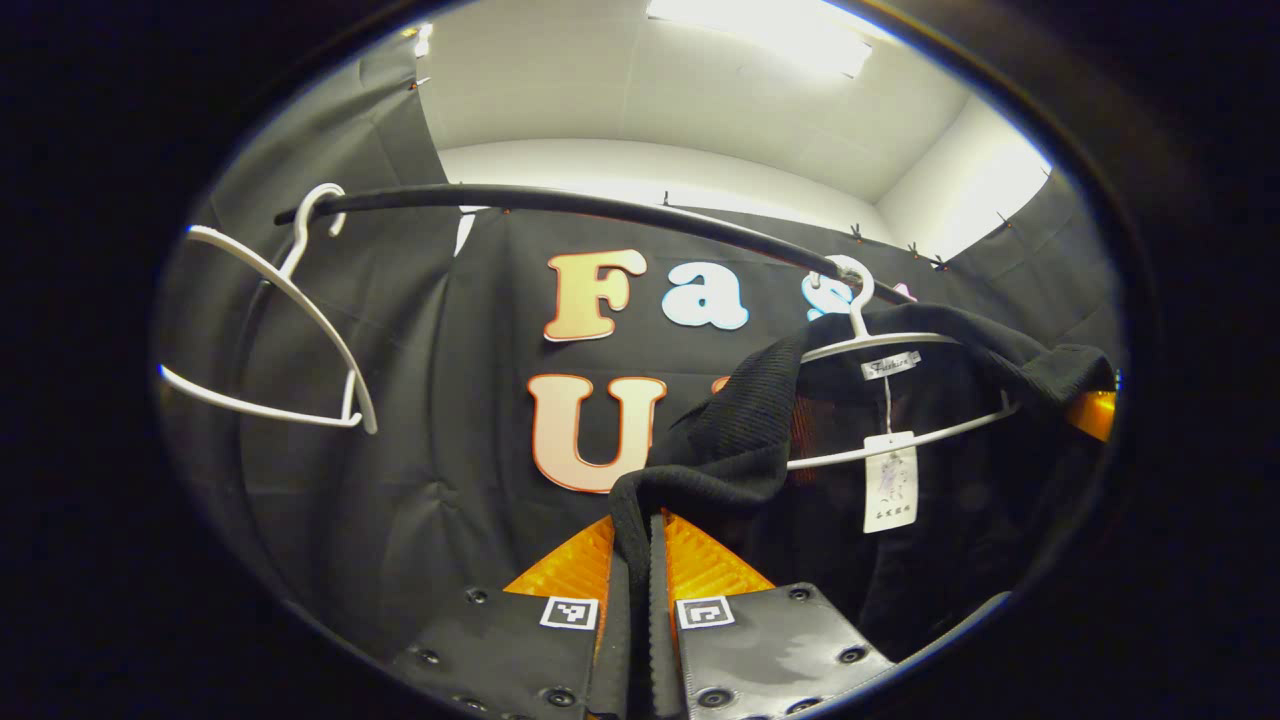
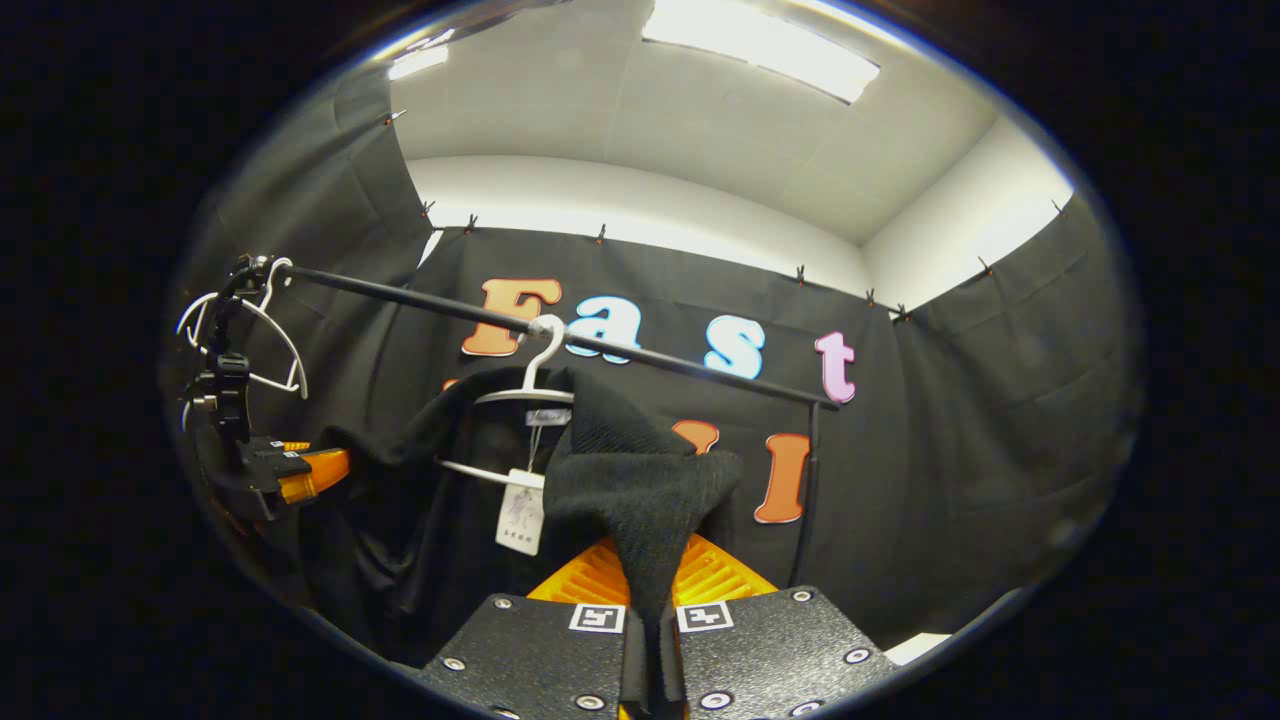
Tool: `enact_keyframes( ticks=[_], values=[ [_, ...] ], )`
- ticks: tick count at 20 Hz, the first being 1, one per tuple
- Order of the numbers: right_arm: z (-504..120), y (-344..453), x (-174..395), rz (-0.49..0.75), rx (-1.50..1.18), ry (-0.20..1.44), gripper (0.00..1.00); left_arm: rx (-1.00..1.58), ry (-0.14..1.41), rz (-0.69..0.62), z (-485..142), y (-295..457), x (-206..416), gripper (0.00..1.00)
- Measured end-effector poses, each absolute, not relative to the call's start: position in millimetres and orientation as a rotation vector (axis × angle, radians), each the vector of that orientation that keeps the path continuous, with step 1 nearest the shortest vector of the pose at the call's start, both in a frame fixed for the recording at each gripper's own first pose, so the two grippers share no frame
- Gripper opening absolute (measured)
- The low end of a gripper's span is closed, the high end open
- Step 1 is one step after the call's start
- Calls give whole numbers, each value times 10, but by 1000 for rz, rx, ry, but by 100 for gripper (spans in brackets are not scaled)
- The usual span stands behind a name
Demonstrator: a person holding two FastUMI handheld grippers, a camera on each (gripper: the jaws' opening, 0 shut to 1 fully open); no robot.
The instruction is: Grasp the clothes on the hanger with both hands and then place them into the laundry hamper below.
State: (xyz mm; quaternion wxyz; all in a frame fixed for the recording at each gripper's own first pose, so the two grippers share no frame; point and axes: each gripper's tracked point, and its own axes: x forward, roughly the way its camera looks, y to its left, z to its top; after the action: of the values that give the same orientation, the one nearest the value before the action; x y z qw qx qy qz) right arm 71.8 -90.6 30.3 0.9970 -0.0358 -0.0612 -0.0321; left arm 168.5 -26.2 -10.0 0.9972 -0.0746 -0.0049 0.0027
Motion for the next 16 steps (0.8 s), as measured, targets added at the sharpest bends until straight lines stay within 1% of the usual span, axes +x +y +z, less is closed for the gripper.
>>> enact_keyframes(
  ticks=[1, 2, 3, 4, 5, 6, 7, 9, 13, 14, 15, 16],
  values=[
    [441, -999, 722, -82, -85, -136, 5, -159, -12, -4, -69, -286, 1716, 17],
    [576, -1074, 742, -98, -95, -155, 5, -153, -23, 3, -24, -281, 1730, 15],
    [707, -1154, 754, -115, -103, -169, 0, -148, -32, 6, -5, -282, 1747, 11],
    [820, -1229, 781, -132, -109, -178, 0, -151, -41, -17, 22, -349, 1706, 8],
    [914, -1297, 823, -143, -117, -191, 5, -151, -46, -34, 34, -410, 1673, 7],
    [1011, -1366, 879, -156, -131, -198, 0, -145, -50, -48, 37, -464, 1655, 8],
    [1106, -1442, 927, -167, -152, -208, 5, -136, -58, -54, 28, -482, 1675, 8],
    [1233, -1566, 1048, -189, -212, -216, 5, -118, -80, -59, 73, -453, 1673, 8],
    [1276, -1777, 1405, -215, -329, -201, 4, -113, -91, -58, 93, -422, 1652, 7],
    [1218, -1899, 1489, -241, -386, -184, 4, -108, -96, -50, 117, -388, 1658, 5],
    [1110, -1986, 1572, -253, -419, -156, 4, -104, -105, -43, 138, -356, 1679, 7],
    [937, -2010, 1669, -243, -409, -122, 5, -96, -115, -36, 165, -314, 1693, 7]
  ],
)
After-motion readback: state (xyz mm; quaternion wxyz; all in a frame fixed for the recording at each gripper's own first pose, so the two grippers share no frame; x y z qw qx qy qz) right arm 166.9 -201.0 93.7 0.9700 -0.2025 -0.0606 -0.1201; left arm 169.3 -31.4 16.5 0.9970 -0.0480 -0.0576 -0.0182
